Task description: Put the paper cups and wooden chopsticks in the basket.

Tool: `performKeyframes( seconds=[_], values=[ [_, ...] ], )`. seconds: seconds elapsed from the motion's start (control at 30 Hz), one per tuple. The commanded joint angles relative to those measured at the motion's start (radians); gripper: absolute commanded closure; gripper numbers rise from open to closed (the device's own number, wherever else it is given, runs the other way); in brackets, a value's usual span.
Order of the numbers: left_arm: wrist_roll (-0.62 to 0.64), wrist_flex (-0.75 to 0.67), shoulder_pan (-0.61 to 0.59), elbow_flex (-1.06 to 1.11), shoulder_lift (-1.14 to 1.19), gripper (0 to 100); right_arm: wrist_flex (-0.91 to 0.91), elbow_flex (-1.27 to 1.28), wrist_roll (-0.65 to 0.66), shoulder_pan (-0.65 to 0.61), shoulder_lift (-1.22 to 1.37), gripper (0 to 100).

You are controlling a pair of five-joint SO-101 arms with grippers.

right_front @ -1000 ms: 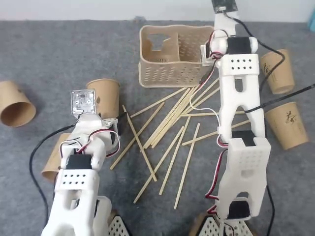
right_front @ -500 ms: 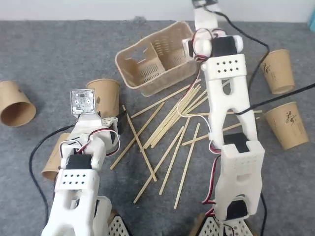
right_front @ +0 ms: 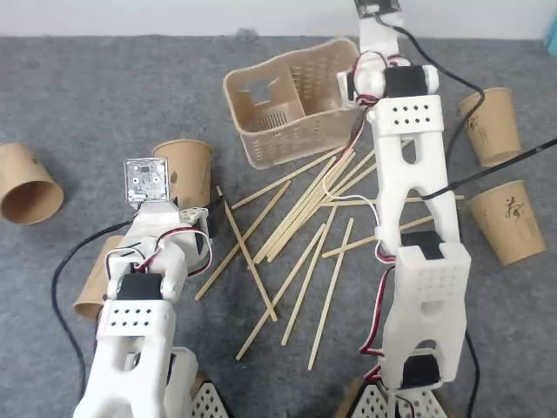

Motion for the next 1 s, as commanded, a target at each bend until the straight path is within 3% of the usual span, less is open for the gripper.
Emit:
performKeyframes(
  seconds=[0.0, 0.23, 0.6, 0.97],
  values=[
    [-0.008, -0.023, -0.003, -0.004, -0.028, 73, 0.015, -0.034, -0.014, 0.027, 0.010, 99.2],
    [-0.008, -0.025, -0.003, -0.004, -0.028, 73, 0.045, -0.034, -0.008, 0.035, 0.035, 99.2],
    [-0.008, -0.025, -0.003, -0.004, -0.028, 73, 0.331, -0.040, -0.017, 0.027, 0.033, 99.2],
    [-0.008, -0.025, -0.003, -0.004, -0.028, 73, 0.478, 0.002, -0.026, -0.022, -0.134, 99.2]
  ],
)
